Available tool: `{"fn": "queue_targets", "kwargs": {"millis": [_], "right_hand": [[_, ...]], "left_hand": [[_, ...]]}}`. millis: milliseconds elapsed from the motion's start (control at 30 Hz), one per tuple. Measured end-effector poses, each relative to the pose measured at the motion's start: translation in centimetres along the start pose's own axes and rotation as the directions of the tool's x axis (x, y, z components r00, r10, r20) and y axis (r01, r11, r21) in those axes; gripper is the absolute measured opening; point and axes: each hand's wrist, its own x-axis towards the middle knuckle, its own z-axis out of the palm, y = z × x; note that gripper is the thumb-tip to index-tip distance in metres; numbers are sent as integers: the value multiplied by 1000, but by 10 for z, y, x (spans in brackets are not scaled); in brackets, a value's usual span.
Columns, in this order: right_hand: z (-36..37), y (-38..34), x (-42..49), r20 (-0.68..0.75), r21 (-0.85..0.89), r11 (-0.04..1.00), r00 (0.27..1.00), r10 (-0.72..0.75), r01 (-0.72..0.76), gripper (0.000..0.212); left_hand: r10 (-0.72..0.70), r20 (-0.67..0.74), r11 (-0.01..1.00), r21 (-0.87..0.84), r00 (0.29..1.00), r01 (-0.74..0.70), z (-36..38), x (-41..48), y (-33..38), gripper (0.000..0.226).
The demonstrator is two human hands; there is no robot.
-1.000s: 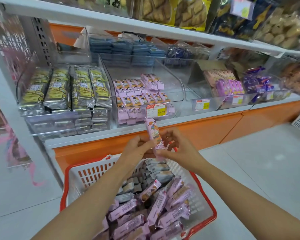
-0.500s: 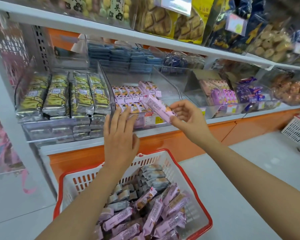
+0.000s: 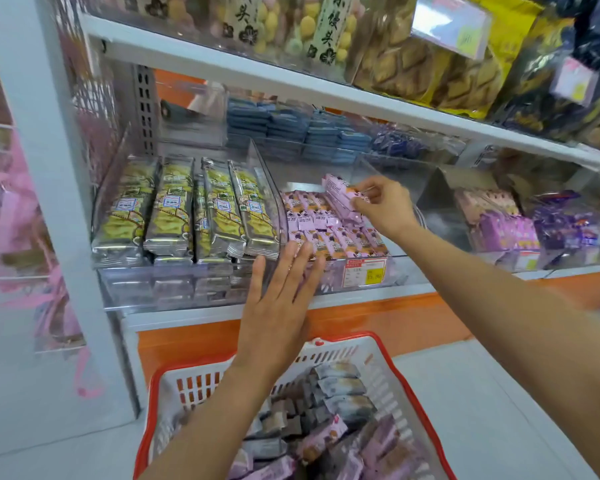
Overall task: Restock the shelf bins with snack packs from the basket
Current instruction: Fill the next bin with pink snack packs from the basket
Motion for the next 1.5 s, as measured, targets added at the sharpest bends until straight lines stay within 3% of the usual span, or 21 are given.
{"fn": "queue_targets", "kwargs": {"millis": [267,567,700,833,967,1067,1133,1267,1367,1500], "right_hand": [[42,-6,26,94,-261,965,995,31,-5,22],[41,-7,22,160,-325,945,987,29,24,25],[28,-3,10,108,-188,981,994,-17,38,23],[7,-14,-35,87,67,988,986,-143,138,11],[-9,-18,-99,75,278,921,950,-303,272,4],[-8,-1,-142,169,319,897,913,-371,306,4],[3,21,-166,279,259,927,898,-339,270,4],[32,78,-203,496,39,990,857,-138,137,7],[51,111,-220,628,-175,983,776,67,57,15],[78,133,-234,668,-374,927,688,283,-18,30]], "left_hand": [[39,-31,999,7,999,-39,4,1,-7,80],[13,-8,999,-37,1000,-14,4,1,-6,73],[7,0,1000,-30,1000,-7,-1,-1,-5,92],[79,49,997,13,996,-80,6,-23,-1,90],[183,206,982,-80,961,-170,17,-44,5,85],[216,360,975,-122,908,-184,31,-58,5,82],[189,475,982,-89,860,-167,43,-69,3,86],[147,624,987,-46,767,-152,64,-97,-1,95],[131,629,988,-19,766,-154,70,-113,-3,89],[129,627,987,-7,769,-160,78,-116,-5,90]]}}
